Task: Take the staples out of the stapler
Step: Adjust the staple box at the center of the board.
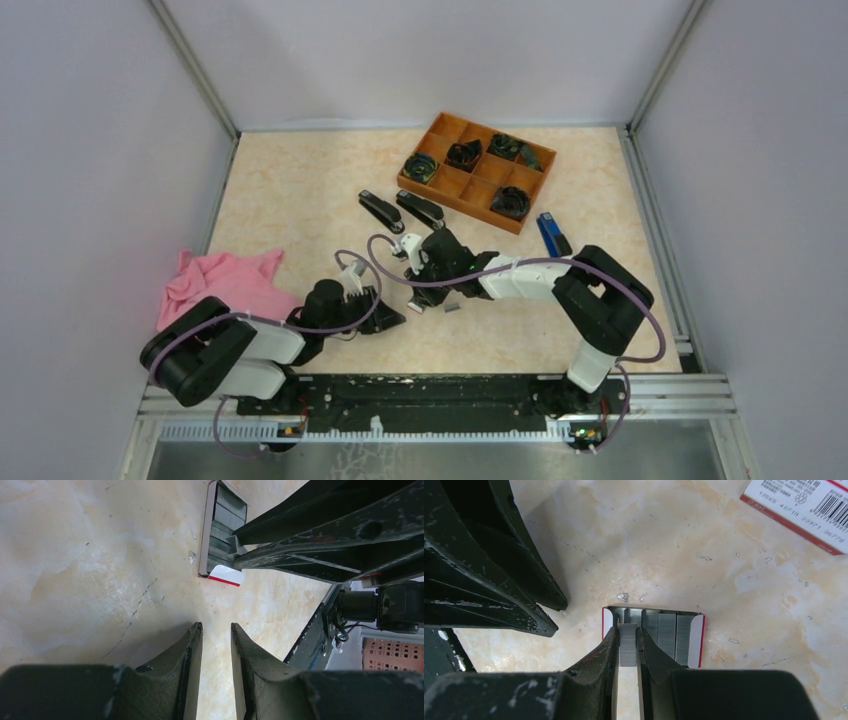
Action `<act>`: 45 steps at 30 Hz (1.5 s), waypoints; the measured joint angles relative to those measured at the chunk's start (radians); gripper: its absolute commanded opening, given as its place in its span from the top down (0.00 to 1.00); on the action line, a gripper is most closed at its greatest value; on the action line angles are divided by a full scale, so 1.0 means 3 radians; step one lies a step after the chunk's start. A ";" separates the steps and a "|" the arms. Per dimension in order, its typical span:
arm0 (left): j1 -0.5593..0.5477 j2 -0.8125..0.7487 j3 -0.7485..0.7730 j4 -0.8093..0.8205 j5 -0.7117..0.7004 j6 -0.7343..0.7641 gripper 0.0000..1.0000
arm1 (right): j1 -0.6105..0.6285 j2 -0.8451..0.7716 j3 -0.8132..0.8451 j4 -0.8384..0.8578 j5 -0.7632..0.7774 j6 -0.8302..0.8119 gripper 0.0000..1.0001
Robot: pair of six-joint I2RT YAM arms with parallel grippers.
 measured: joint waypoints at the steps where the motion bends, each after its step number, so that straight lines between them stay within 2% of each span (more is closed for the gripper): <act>1: 0.0000 0.0027 0.0005 0.0024 0.0006 -0.0001 0.67 | 0.0000 0.0025 0.0000 -0.0008 0.0000 0.0000 0.94; 8: 0.0000 0.0178 0.0011 0.0197 0.0055 -0.0003 0.67 | 0.0000 0.0056 0.0000 -0.0033 -0.0010 0.0000 0.94; 24: 0.0000 0.0309 0.0065 0.0262 0.0085 -0.0001 0.71 | 0.0000 -0.0066 0.0000 -0.0033 -0.0034 -0.0050 0.94; 45: 0.0000 0.0381 0.0100 0.0300 0.0127 -0.0001 0.72 | 0.0000 -0.0032 0.0004 -0.0045 -0.0027 -0.0088 0.94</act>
